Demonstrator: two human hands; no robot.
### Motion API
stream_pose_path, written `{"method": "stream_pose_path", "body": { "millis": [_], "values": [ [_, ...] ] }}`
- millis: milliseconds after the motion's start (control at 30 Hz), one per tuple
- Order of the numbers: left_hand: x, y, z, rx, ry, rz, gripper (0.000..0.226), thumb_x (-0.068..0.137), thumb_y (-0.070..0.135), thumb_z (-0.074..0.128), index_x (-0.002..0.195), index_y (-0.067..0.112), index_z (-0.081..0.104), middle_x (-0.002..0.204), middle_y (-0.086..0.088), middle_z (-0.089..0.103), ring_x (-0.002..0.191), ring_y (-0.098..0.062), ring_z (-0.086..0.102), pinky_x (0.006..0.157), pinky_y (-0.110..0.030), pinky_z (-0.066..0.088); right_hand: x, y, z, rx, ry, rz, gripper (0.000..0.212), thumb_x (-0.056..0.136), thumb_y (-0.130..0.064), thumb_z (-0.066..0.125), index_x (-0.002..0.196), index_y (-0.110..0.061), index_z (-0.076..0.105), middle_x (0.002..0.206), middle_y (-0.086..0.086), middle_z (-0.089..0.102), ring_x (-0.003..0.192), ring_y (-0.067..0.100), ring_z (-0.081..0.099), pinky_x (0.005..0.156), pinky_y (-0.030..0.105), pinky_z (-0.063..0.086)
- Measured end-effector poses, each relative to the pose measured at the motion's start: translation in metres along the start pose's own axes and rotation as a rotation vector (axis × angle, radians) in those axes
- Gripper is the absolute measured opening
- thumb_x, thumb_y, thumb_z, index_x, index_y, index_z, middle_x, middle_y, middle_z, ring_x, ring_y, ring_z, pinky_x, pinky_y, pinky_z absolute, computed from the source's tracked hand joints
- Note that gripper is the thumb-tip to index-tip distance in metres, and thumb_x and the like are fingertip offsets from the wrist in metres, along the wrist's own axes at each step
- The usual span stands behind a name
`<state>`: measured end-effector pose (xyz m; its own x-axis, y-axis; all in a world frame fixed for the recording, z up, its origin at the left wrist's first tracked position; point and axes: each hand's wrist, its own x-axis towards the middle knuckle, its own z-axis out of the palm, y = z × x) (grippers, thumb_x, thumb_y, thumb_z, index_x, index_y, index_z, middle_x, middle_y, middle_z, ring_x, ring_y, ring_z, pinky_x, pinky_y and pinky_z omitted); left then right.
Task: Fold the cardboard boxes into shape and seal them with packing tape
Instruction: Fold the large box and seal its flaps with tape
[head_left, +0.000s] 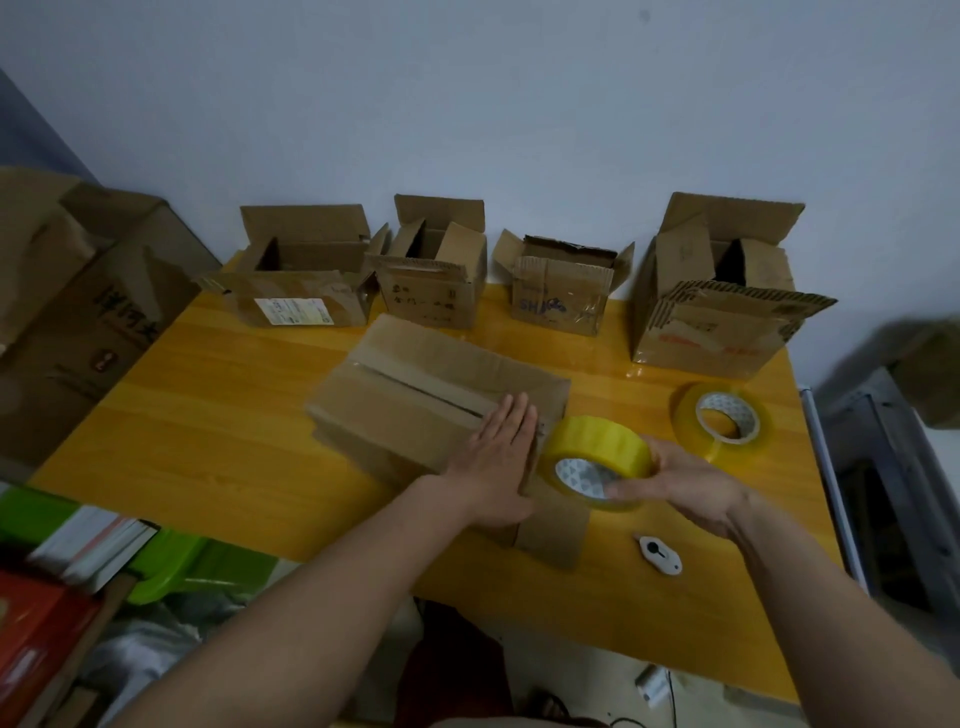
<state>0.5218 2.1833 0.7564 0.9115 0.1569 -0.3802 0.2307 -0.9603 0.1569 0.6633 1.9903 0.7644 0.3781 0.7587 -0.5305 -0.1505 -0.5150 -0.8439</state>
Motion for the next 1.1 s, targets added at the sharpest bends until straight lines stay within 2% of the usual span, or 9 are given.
{"method": "stream_pose_path", "body": {
  "millis": [100,233,267,400,533,700,900,1000,1100],
  "values": [
    [-0.004,-0.002,0.003,0.017,-0.04,0.107,0.101,0.086,0.03,0.054,0.147,0.013,-0.023,0.155,0.0,-0.03,0.141,-0.015,-0.028,0.116,-0.032,-0.014,-0.012,0.005,0.0,-0.079,-0.197,0.074,0.062,0.058,-0.035,0.089,0.113,-0.018,0.068,0.114,0.002,0.07,0.11,0.016,0.064,0.099,0.036,0.047],
    [-0.001,0.002,0.005,0.051,-0.053,0.212,0.099,0.081,0.011,0.051,0.149,0.02,-0.02,0.156,0.006,-0.028,0.14,-0.009,-0.028,0.116,-0.031,-0.014,-0.023,0.007,0.004,-0.11,-0.326,0.083,0.032,0.072,-0.031,0.081,0.1,-0.016,0.076,0.11,0.006,0.071,0.108,0.019,0.065,0.099,0.033,0.046],
    [0.001,0.002,0.005,0.062,-0.051,0.229,0.1,0.08,0.007,0.051,0.149,0.022,-0.02,0.155,0.009,-0.027,0.14,-0.008,-0.028,0.116,-0.032,-0.013,-0.025,0.006,0.006,-0.114,-0.333,0.088,0.03,0.072,-0.034,0.08,0.096,-0.016,0.077,0.108,0.007,0.072,0.106,0.018,0.065,0.1,0.033,0.045],
    [0.007,-0.005,-0.001,0.095,-0.025,0.187,0.103,0.084,0.001,0.055,0.147,0.04,-0.017,0.156,0.008,-0.026,0.143,-0.015,-0.024,0.117,-0.038,-0.003,-0.025,0.002,0.016,-0.128,-0.266,0.077,0.061,0.062,-0.052,0.08,0.096,-0.001,0.072,0.099,0.013,0.07,0.094,0.019,0.061,0.096,0.033,0.043],
    [0.009,-0.013,-0.007,0.154,0.011,0.149,0.103,0.089,0.003,0.057,0.144,0.049,-0.016,0.157,-0.001,-0.026,0.144,-0.021,-0.023,0.114,-0.035,-0.007,-0.02,-0.004,0.026,-0.104,-0.263,0.102,0.022,0.066,-0.048,0.078,0.07,-0.027,0.075,0.081,-0.011,0.071,0.079,-0.002,0.063,0.084,0.023,0.041],
    [0.01,-0.019,-0.006,0.204,0.028,0.192,0.1,0.09,0.005,0.053,0.143,0.046,-0.02,0.157,-0.002,-0.026,0.144,-0.023,-0.023,0.119,-0.039,-0.008,-0.012,0.002,0.03,-0.064,-0.15,0.107,0.043,0.065,-0.054,0.076,0.043,-0.029,0.049,0.05,-0.019,0.048,0.052,-0.003,0.052,0.076,0.023,0.038],
    [0.013,-0.019,0.008,0.275,0.089,0.31,0.113,0.085,0.008,0.061,0.133,0.049,-0.032,0.149,0.011,-0.034,0.141,-0.018,-0.027,0.11,-0.035,-0.02,-0.007,0.007,0.028,0.126,-0.226,0.125,0.036,0.073,-0.029,0.082,0.065,-0.018,0.049,0.05,-0.017,0.057,0.051,-0.001,0.057,0.059,0.018,0.047],
    [0.017,-0.021,0.009,0.296,0.096,0.335,0.115,0.084,0.01,0.065,0.134,0.047,-0.033,0.148,0.012,-0.034,0.14,-0.015,-0.026,0.11,-0.035,-0.02,-0.008,0.008,0.031,0.091,-0.303,0.109,0.02,0.076,-0.027,0.08,0.067,-0.018,0.065,0.068,-0.008,0.064,0.068,0.001,0.063,0.068,0.018,0.049],
    [0.021,-0.024,0.002,0.292,0.134,0.328,0.112,0.085,0.005,0.062,0.138,0.044,-0.028,0.15,0.011,-0.03,0.14,-0.012,-0.024,0.111,-0.032,-0.017,-0.004,0.004,0.037,0.104,-0.24,0.087,0.027,0.074,-0.031,0.08,0.077,-0.009,0.065,0.081,0.003,0.061,0.078,0.006,0.061,0.074,0.019,0.049]
  ]
}}
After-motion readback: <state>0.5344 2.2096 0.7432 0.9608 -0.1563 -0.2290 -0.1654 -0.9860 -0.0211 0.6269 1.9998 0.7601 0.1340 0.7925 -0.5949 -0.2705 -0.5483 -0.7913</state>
